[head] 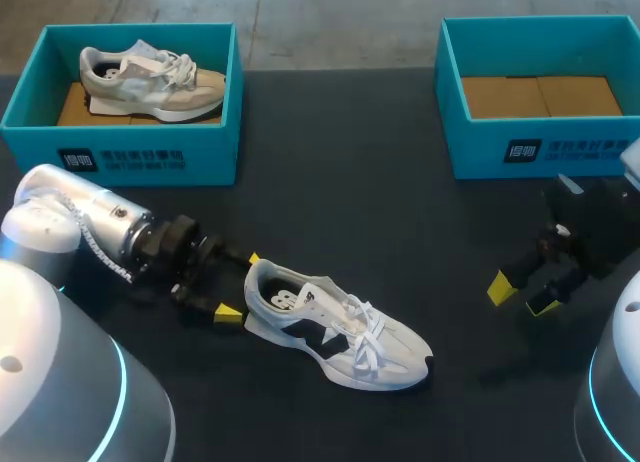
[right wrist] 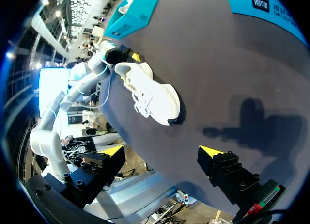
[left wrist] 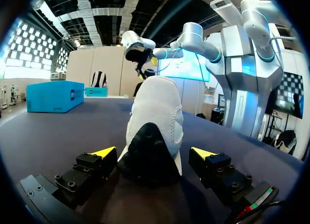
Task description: Take the shoe out of the shoebox, open the shoe tongue, remove and reinsert the insole, then place the shoe into the shoebox
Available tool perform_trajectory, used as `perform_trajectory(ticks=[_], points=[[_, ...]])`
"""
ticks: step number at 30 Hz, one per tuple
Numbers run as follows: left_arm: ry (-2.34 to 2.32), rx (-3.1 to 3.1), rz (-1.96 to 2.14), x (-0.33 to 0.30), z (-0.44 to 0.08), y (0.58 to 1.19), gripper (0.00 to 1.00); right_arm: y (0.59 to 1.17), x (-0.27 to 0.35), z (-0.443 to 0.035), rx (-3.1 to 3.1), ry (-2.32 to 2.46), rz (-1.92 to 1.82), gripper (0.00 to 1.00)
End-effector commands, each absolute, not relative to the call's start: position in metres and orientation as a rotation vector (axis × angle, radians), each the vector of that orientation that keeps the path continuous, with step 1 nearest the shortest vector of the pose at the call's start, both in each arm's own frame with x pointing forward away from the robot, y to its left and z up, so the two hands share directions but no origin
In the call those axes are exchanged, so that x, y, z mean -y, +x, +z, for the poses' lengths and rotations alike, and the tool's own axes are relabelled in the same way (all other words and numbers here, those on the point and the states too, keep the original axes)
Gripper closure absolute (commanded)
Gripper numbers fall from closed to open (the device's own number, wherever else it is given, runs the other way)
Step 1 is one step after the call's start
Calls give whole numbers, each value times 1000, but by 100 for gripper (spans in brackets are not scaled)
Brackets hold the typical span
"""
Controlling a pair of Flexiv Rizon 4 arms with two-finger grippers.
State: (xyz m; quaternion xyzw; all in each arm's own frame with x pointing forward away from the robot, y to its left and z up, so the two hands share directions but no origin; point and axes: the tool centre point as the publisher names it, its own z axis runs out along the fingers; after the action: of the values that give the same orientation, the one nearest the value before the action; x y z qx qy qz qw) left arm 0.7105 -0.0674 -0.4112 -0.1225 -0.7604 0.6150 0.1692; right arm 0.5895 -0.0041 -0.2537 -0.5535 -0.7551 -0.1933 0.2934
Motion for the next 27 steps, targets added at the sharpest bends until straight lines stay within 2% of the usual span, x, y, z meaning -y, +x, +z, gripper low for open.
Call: perform_trajectory(ticks=[1, 27], points=[[-353, 2159, 1747, 71, -412, 712, 0, 589, 4, -254, 2012, -1478, -513, 0], [-394, 2130, 1728, 89, -413, 706, 0, 589, 4, -254, 2012, -1478, -513, 0]])
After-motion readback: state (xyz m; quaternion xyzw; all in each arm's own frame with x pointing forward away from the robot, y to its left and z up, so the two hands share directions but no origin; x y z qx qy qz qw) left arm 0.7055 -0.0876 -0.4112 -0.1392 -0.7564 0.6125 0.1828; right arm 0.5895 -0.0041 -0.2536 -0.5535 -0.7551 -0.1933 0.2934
